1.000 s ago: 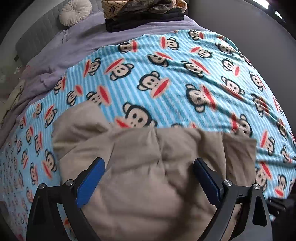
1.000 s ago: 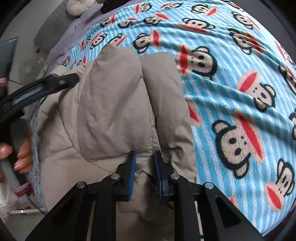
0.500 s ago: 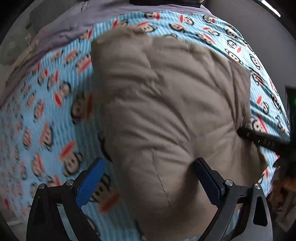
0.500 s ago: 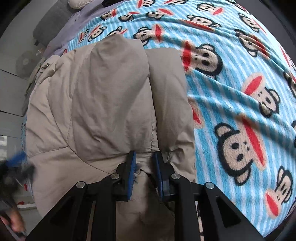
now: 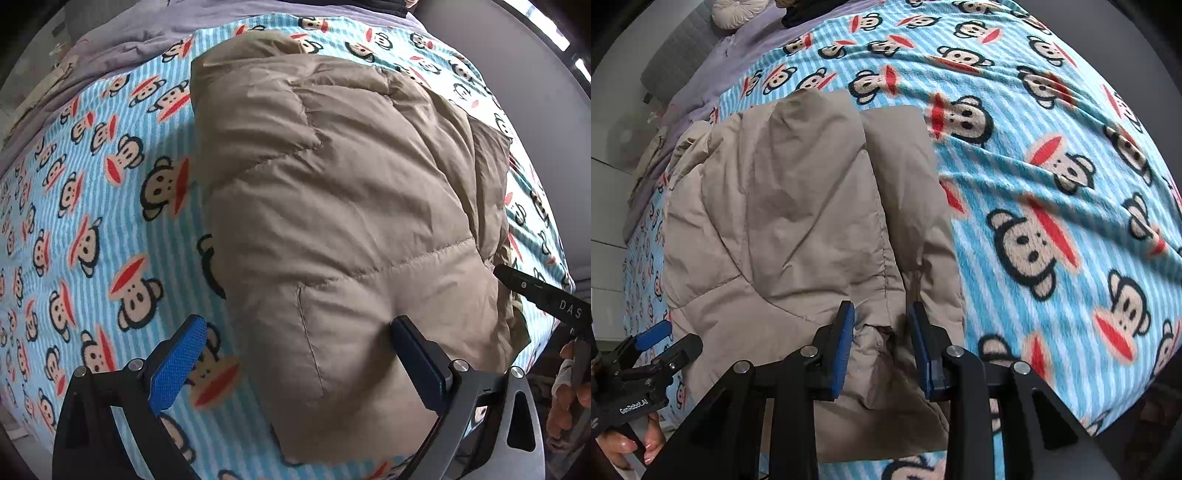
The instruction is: Fold large clothes
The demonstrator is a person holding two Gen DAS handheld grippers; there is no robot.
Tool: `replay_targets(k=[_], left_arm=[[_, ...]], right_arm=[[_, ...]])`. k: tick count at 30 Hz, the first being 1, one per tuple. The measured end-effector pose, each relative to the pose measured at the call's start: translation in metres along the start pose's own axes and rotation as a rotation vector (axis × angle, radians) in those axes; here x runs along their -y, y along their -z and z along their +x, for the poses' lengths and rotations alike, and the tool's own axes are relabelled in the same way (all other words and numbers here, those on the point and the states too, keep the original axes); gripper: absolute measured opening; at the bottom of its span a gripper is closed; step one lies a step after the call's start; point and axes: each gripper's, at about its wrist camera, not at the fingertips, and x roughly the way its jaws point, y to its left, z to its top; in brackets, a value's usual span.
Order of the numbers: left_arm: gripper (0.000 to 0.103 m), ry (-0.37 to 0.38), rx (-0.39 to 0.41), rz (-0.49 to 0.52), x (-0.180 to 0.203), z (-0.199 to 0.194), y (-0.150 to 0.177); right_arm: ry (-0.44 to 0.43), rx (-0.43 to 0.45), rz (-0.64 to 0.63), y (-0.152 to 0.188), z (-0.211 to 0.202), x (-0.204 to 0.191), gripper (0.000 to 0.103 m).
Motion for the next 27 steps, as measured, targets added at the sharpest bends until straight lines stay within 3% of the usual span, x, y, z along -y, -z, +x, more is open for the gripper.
replay_targets(k=[6,13,16,27], left_arm=[[0.1,-0.001,0.011,0.002,-0.009,-0.009,0.002],[0.1,-0.005,0.015,-0.041,-0.023,-0.015,0.007],[0.1,-0.04,0.022,-0.052,-0.026,-0.017,0.006],[0.102,-0.033,0.021,-0.084,-0.021,-0.015,-0.001]], right_arm=[[0.024,-0.007,-0.024,-0.003,-0.006,-0.007,0.043],[0.061,0.004,-0.058,0.0,-0.015,-0.011,0.044],[0.06,0.013,-0.065,0.001,-0.02,-0.012,0.051],[0.033,0.017,-0.069,0.002,-0.023,-0.003,0.055]])
